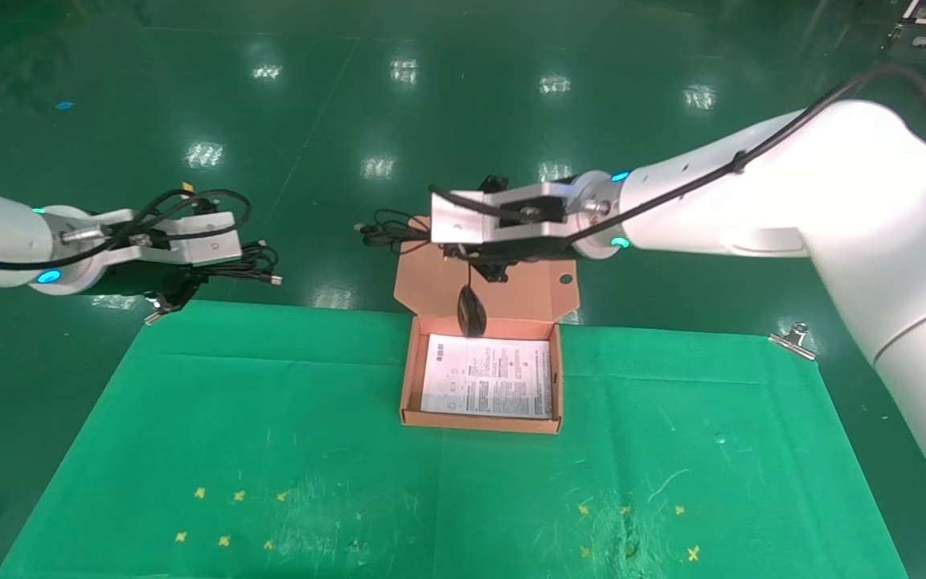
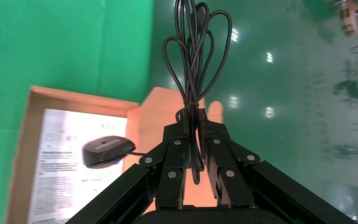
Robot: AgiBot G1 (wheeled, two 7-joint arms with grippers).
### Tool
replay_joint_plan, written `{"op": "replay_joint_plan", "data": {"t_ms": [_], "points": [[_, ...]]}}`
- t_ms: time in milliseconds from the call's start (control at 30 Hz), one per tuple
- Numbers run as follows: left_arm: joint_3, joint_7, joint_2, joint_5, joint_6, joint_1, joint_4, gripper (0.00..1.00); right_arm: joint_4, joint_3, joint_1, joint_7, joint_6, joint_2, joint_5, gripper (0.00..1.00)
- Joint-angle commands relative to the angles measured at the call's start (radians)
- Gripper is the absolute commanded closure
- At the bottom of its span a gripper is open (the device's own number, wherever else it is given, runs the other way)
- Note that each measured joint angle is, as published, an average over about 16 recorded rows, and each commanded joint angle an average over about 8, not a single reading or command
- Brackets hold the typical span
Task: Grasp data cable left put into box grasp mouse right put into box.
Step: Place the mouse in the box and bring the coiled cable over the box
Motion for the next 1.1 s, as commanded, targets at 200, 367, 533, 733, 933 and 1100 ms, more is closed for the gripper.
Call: {"op": "replay_joint_plan", "data": {"t_ms": [200, 367, 533, 733, 933, 1100], "points": [[0.005, -0.069, -0.018, 0.042, 0.028, 0.012, -0.073, 1.0, 0.06, -0.122, -0.025, 0.093, 0.029, -0.001, 0.063, 1.0], [0.006, -0.084, -0.022, 0.051, 0.033, 0.016, -0.09, 1.0, 0.08, -0.191, -0.031, 0.151, 0.043, -0.001, 0.13, 1.0], [0.006, -0.091, -0.024, 0.055, 0.035, 0.018, -0.097, 1.0, 0.062, -0.249, -0.035, 0.202, 0.058, 0.0, 0.192, 1.0], [0.006, -0.093, -0.025, 0.057, 0.036, 0.018, -0.101, 1.0, 0.006, -0.312, -0.042, 0.244, 0.075, 0.001, 0.241, 1.0], [0.006, -0.095, -0.025, 0.057, 0.036, 0.019, -0.102, 1.0, -0.032, -0.364, -0.051, 0.266, 0.093, 0.001, 0.276, 0.97], [0.006, -0.095, -0.025, 0.058, 0.036, 0.019, -0.103, 1.0, -0.047, -0.391, -0.055, 0.273, 0.105, 0.001, 0.294, 0.39]]}}
